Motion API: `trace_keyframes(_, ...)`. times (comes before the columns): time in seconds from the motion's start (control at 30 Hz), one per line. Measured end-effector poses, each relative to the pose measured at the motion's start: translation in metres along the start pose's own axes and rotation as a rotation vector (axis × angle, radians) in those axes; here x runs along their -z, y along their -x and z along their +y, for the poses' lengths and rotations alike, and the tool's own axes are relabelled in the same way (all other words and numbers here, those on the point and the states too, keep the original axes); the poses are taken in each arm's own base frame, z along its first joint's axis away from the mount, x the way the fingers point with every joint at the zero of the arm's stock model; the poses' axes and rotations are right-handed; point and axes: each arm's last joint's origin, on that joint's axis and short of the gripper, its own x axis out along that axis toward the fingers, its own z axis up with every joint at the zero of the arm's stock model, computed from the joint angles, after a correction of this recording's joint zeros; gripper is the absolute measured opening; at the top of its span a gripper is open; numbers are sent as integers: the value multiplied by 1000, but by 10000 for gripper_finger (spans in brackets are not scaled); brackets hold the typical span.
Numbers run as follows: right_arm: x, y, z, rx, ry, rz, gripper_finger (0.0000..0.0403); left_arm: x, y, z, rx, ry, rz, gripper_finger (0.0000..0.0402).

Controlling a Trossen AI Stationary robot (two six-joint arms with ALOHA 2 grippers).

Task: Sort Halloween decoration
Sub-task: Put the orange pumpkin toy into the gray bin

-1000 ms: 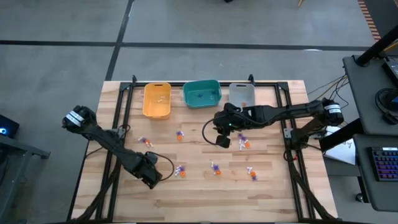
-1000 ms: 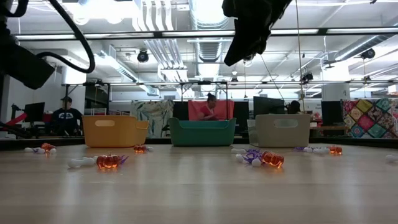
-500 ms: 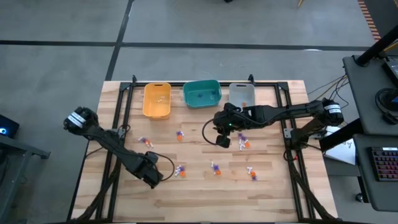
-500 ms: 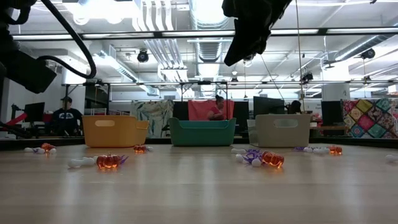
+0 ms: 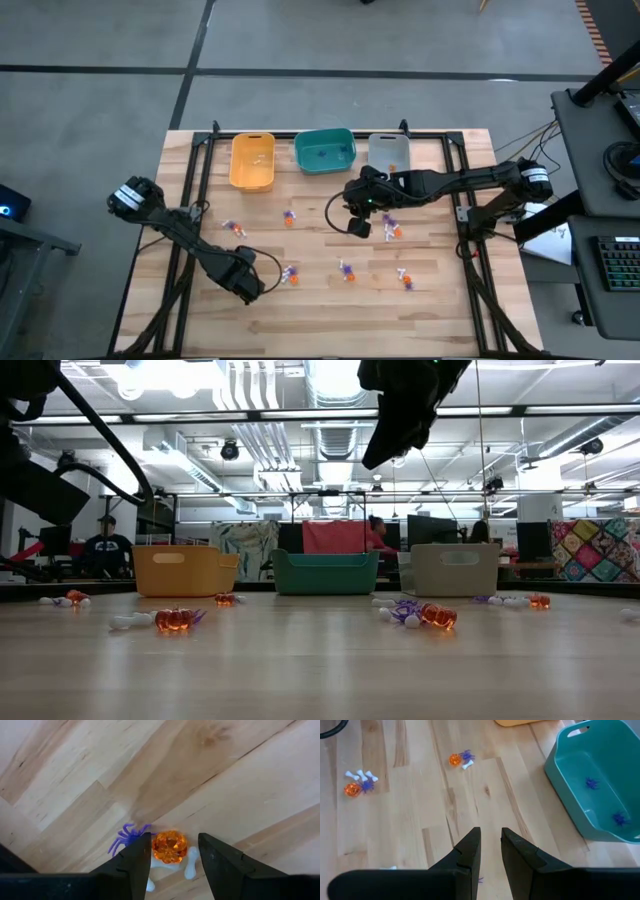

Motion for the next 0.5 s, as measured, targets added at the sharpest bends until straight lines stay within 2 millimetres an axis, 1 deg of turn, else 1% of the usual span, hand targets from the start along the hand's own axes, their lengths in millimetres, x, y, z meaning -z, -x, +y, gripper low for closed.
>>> trace_keyframes(0.5, 1, -1, 0, 1, 0, 3, 68, -1, 6, -7, 41, -59, -56, 152)
